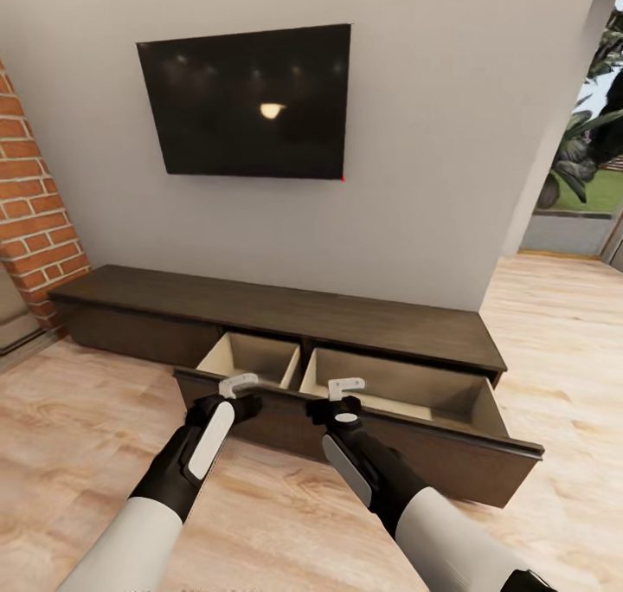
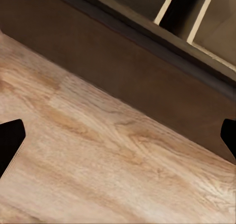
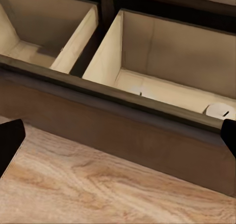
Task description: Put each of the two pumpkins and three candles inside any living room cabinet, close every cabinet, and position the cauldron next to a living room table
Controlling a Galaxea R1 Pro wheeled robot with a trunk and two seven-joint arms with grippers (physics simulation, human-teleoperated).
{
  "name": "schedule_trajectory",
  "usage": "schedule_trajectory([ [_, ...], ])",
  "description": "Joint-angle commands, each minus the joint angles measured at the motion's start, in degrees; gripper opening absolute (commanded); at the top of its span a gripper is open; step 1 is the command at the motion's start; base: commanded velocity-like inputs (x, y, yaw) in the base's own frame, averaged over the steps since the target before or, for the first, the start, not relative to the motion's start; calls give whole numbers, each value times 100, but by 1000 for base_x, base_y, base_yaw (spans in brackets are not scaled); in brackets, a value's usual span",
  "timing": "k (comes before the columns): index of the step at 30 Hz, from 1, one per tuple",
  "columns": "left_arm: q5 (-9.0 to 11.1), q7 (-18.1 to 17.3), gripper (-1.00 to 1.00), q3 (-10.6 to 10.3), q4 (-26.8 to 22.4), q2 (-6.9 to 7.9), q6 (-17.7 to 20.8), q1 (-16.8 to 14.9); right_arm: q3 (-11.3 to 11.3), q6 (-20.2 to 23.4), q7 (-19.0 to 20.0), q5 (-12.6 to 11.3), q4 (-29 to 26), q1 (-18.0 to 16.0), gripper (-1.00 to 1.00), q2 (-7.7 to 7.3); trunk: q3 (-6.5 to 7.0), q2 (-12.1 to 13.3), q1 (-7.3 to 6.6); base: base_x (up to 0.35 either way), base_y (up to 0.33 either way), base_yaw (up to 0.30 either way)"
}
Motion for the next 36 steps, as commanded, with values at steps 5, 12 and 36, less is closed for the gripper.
schedule_trajectory([
  [5,56,62,100,40,18,32,8,-2,13,34,-43,-30,-4,-6,100,0,5,-3,-1,0,73,264],
  [12,35,54,100,251,68,46,-19,-1,13,69,-43,-30,33,-6,100,0,18,-3,-1,0,107,265],
  [36,115,33,100,636,3661,980,-1984,87,636,951,598,-370,41,534,100,0,22,-3,-1,-12,52,271],
])
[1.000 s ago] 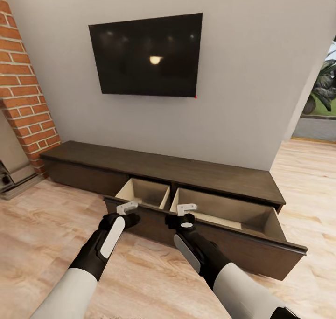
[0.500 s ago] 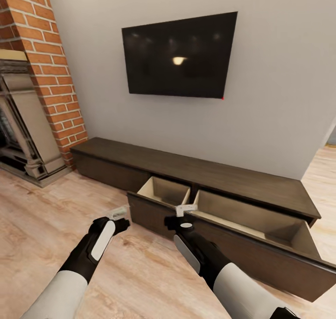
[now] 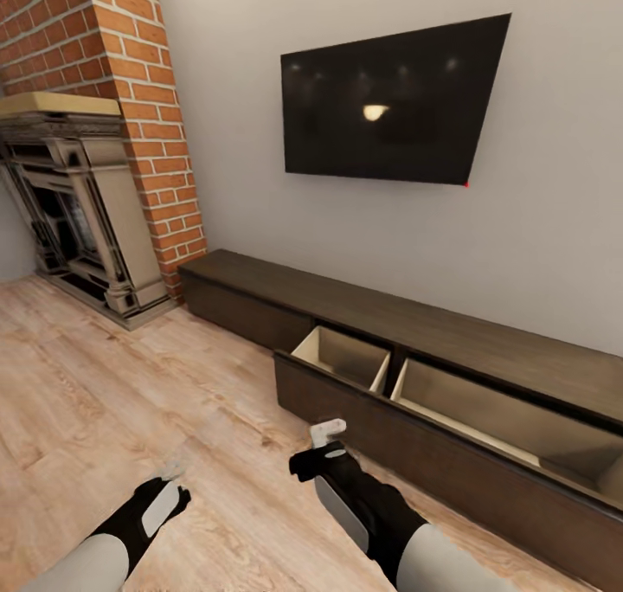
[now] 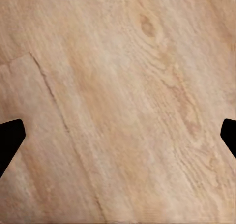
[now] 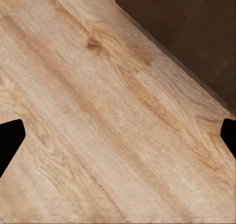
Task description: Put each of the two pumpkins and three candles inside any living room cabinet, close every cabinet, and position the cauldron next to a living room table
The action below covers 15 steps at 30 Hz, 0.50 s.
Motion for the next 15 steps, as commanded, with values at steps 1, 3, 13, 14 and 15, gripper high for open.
schedule_trajectory([
  [1,34,32,100,-14,202,26,-147,-1,22,-7,-53,-36,-6,130,100,0,-5,-3,-1,0,1,276],
  [3,46,32,100,-14,464,64,-419,-1,25,-100,-53,-28,-6,316,100,0,-5,-3,-1,0,0,276],
  [13,79,-196,100,-18,1289,71,-1667,123,318,-1122,-35,-27,217,1129,100,0,-5,-3,-1,0,0,276],
  [14,79,-344,100,-16,1298,78,-1736,167,343,-1144,-35,-31,241,1141,100,0,-5,-3,-1,0,0,276],
  [15,83,-522,100,-15,1304,80,-1847,208,360,-1155,-46,-30,256,1149,100,0,-5,-3,-1,0,0,276],
])
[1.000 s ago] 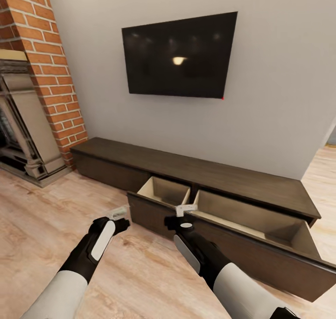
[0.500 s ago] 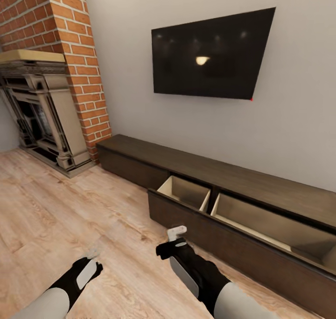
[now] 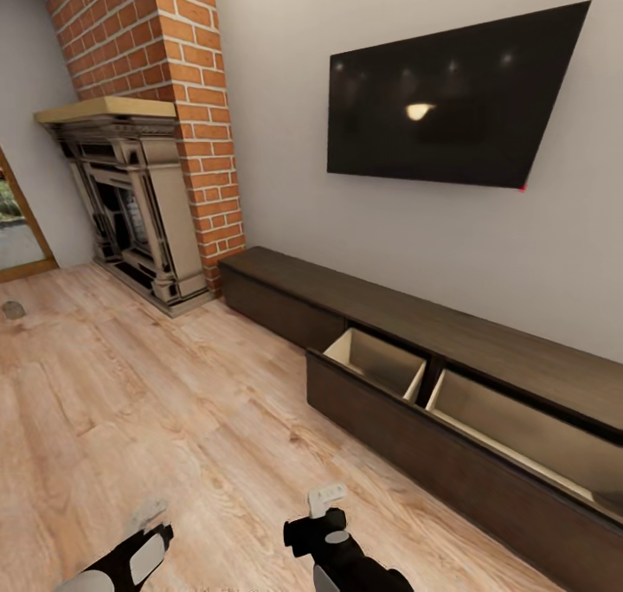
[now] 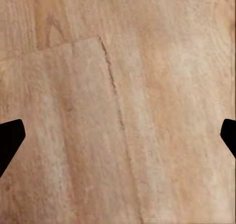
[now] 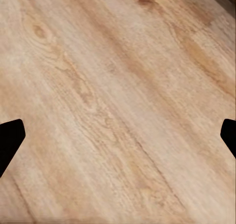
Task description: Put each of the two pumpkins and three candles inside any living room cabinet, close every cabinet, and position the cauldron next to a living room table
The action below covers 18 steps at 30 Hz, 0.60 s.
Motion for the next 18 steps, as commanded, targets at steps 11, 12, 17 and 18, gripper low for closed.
schedule_trajectory([
  [11,29,-464,100,-12,252,-25,-771,130,56,-478,-14,-72,524,17,100,0,-5,-2,-1,73,0,276],
  [12,29,-465,100,-12,254,-26,-875,152,57,-497,-7,-76,548,17,100,0,-5,-2,-1,217,30,276],
  [17,30,-468,100,-12,258,-33,-1093,222,57,-567,22,-63,784,17,100,0,-5,-2,-1,281,69,276],
  [18,30,-468,100,-12,258,-32,-1098,227,57,-577,23,-62,800,17,100,0,-5,-2,-1,308,92,276],
])
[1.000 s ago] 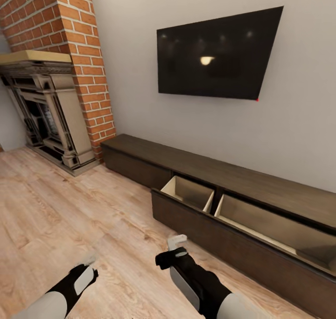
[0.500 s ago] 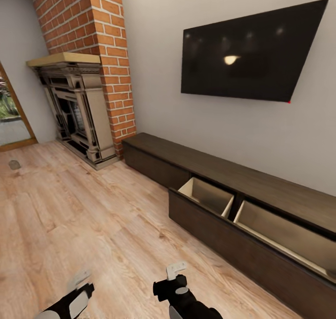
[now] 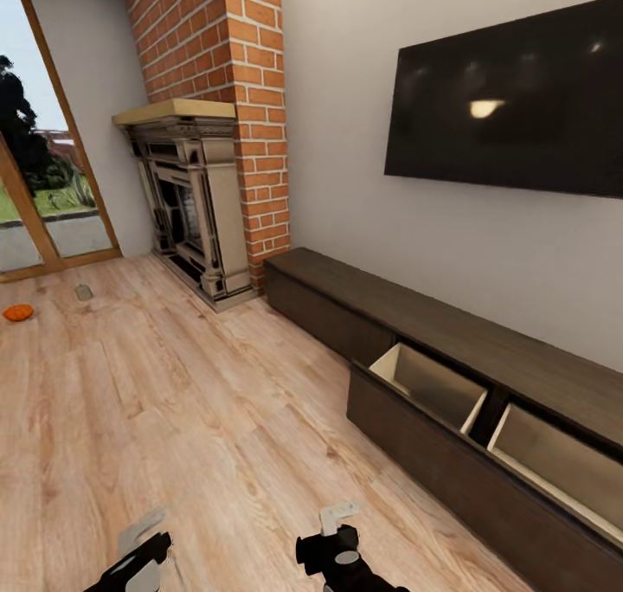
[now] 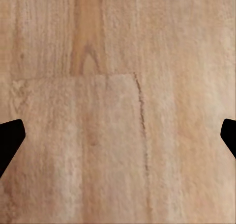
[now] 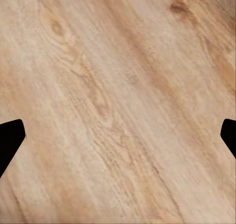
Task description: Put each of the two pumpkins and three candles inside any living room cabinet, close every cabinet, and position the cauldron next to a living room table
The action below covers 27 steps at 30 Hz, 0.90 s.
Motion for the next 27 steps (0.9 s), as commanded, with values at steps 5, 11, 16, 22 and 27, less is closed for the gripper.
schedule_trajectory([
  [5,22,13,100,-14,-1,7,-46,32,25,-113,-40,-35,58,-7,100,0,-5,-2,2,284,156,276],
  [11,26,13,100,-14,-1,10,-59,51,25,-131,-39,-42,69,-7,100,0,-5,-2,2,139,247,276],
  [16,30,13,100,-14,-1,11,-60,62,25,-136,-39,-49,88,-7,100,0,-5,-2,2,16,303,276],
  [22,25,13,100,-14,57,10,-125,100,25,-350,-39,-48,302,-7,100,0,-5,-2,2,186,210,276],
  [27,30,13,100,-14,107,10,-268,129,25,-507,-32,-47,378,-7,100,0,-5,-2,2,288,134,276],
])
